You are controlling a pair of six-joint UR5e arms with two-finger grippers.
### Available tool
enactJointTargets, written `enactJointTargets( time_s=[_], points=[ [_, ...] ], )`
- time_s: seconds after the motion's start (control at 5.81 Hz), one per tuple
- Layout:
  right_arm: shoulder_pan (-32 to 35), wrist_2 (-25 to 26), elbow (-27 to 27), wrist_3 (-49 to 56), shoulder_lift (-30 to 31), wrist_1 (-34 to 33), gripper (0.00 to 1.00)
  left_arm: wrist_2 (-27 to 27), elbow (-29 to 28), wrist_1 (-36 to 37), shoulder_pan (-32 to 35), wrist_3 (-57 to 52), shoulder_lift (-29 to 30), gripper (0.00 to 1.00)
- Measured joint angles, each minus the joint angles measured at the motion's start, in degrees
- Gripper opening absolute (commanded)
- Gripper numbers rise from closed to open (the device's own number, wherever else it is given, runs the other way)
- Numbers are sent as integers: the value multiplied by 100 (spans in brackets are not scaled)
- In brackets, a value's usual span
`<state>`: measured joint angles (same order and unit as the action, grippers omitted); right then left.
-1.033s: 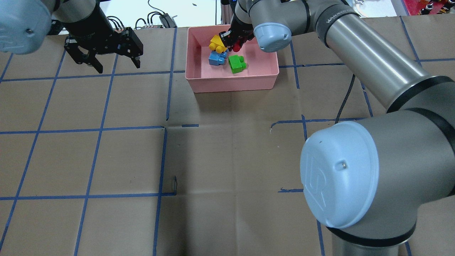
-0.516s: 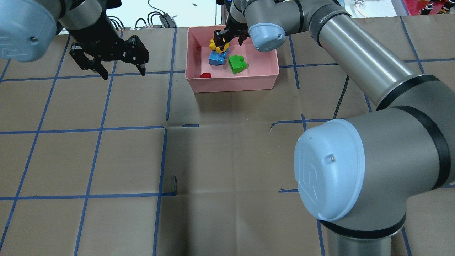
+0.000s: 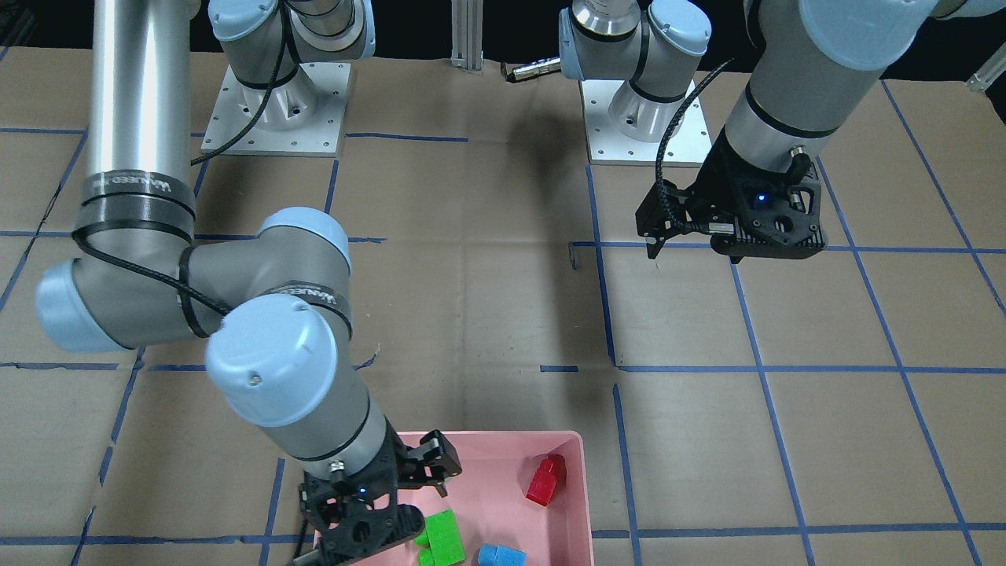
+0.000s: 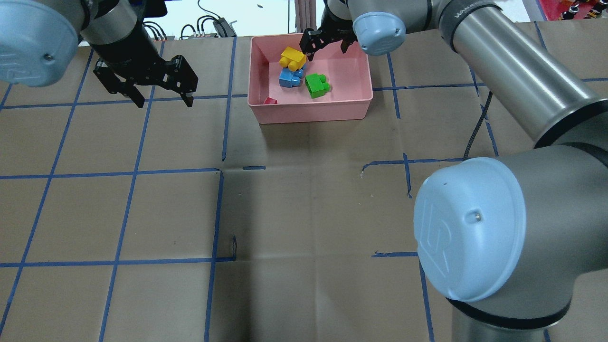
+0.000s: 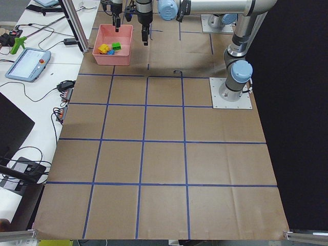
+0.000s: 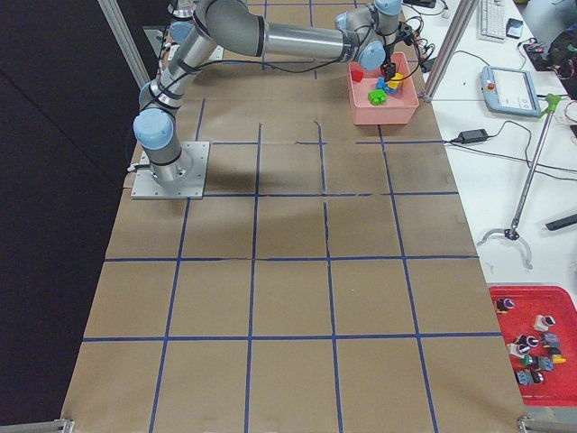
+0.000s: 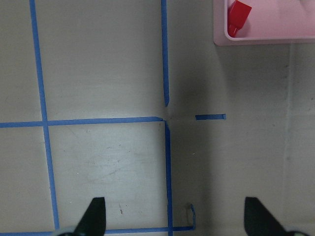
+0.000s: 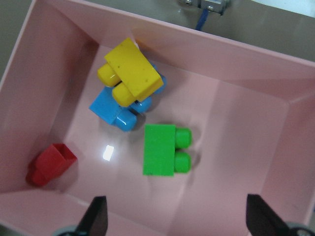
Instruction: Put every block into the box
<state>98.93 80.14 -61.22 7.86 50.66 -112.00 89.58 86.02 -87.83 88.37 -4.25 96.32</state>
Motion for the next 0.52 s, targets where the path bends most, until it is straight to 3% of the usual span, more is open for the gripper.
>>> enactJointTargets(
  time_s=[0.34,0.52],
  points=[
    [-238,556,-217,-31,886,1323,100,-8,2,14,-49,-12,-16,100],
    [-256,914,-800,-70,1613,1625,100,-13,2,16,-87,-14,-21,100]
  ],
)
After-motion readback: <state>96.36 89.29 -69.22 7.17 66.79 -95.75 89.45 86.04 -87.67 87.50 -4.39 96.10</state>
